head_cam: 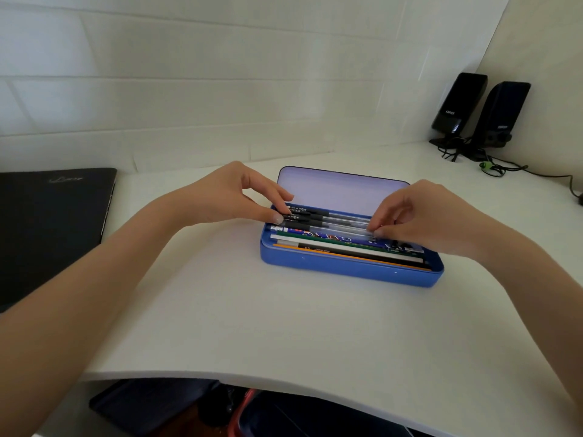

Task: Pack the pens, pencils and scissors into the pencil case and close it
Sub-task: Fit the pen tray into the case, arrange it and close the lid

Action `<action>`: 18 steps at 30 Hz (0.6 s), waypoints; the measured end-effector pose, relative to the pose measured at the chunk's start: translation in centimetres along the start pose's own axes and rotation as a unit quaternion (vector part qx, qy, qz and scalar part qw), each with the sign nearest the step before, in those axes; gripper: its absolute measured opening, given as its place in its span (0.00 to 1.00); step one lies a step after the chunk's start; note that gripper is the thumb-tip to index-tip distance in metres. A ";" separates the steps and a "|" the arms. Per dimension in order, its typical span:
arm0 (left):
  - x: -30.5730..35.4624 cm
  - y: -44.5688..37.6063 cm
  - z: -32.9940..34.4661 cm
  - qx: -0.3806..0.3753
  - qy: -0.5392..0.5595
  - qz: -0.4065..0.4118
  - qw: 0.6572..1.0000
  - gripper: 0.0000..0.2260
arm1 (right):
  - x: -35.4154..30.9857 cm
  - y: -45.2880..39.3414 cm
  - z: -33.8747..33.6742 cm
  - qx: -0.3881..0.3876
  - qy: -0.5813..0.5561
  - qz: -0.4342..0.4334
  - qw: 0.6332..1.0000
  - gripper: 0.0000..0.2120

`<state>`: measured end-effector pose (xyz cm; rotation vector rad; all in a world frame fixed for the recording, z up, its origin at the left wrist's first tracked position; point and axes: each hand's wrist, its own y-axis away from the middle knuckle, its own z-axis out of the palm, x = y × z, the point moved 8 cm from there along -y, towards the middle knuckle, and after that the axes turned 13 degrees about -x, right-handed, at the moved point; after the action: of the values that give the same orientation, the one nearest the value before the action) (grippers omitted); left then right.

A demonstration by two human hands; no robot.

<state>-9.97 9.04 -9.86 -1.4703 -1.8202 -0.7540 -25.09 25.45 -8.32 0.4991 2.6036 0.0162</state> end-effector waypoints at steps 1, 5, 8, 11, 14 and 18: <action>0.0 0.0 0.0 -0.001 -0.001 0.001 1.000 0.08 | 0.0 0.0 0.0 0.004 -0.005 0.000 1.000 0.07; -0.2 -0.1 0.0 0.001 -0.004 0.000 1.000 0.07 | -0.1 0.1 0.0 -0.002 -0.015 -0.002 1.000 0.05; -0.3 -0.2 -0.2 0.012 -0.008 0.002 1.000 0.06 | 0.3 0.0 -0.6 0.019 -0.037 0.001 0.999 0.04; -0.4 -0.3 -0.3 0.026 -0.016 0.005 1.000 0.04 | 1.0 0.0 -1.4 0.052 -0.010 0.022 0.998 0.04; -0.3 -0.3 -0.4 0.036 -0.022 0.008 0.999 0.04 | 1.6 0.1 -1.6 0.055 0.003 0.047 0.997 0.03; -0.5 -0.4 -0.5 0.042 -0.021 0.006 0.999 0.03 | 1.4 -0.1 -1.2 0.046 0.025 0.062 0.997 0.01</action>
<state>-10.18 8.32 -9.95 -1.4526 -1.8503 -0.6375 -26.84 25.96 -7.93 0.7013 2.6278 -0.0511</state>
